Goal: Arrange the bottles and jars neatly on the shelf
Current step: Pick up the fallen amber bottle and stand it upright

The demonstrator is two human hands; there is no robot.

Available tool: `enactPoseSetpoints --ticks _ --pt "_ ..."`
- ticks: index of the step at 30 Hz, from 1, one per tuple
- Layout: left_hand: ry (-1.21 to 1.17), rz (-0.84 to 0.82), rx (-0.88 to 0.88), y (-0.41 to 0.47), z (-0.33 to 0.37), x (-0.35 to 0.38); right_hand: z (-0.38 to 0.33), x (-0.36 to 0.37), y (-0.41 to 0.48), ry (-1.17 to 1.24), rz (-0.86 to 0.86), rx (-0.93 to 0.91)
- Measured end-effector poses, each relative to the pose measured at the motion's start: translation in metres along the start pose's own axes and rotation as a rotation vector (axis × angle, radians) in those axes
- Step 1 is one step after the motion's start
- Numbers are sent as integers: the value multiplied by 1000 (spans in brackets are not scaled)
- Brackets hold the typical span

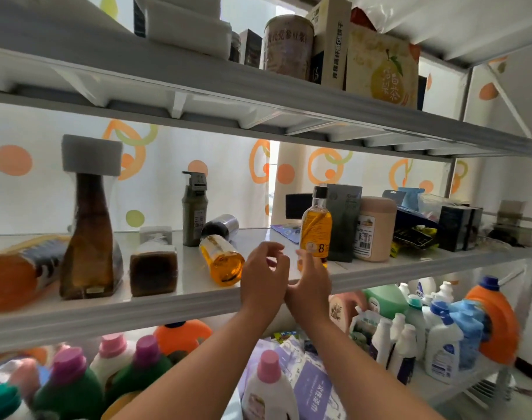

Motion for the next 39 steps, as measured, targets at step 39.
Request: enactPoseSetpoints --ticks 39 --pt "501 -252 -296 16 -17 -16 -24 15 5 -66 -170 -75"
Point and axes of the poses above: each hand's wrist, its own y-axis towards the middle knuckle, its own x-axis out of the palm, z = x × y, the point moved 1 cm from there along y, towards the middle knuckle, and after that the axes turned 1 degree about x, right-handed, at the moved point
